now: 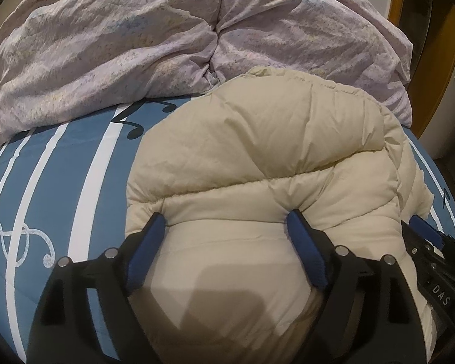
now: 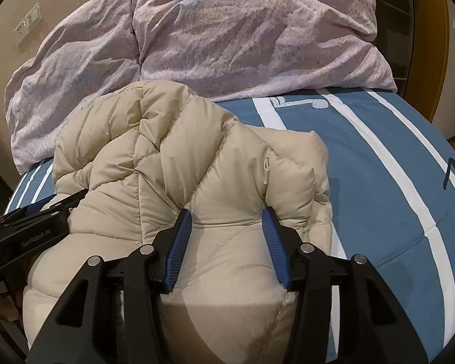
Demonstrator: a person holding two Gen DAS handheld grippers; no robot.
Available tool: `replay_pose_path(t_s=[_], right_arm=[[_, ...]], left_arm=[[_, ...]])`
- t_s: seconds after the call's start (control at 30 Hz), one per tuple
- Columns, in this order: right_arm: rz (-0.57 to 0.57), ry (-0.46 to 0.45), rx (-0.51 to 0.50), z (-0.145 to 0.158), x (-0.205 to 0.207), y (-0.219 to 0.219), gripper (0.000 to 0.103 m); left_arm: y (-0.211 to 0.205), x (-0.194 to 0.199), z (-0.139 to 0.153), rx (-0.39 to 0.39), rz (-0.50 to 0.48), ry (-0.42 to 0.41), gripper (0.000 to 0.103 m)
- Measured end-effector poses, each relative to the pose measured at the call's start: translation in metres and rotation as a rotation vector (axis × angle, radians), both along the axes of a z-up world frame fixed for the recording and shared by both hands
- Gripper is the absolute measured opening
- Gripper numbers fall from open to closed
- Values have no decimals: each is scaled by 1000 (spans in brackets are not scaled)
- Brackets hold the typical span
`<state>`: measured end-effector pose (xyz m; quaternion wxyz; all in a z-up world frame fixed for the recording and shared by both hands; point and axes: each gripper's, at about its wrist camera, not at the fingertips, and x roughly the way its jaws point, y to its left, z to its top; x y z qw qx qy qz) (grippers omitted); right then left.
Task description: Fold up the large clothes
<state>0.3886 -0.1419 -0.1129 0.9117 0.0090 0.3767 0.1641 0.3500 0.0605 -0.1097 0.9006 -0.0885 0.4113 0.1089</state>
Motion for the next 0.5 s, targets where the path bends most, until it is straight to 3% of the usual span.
replay_pose_path(t_s=[0.5], right_arm=[[-8,-60,15,-4,-5,-1,52]], left_arm=[[0,0,-4,14,9,-38,86]])
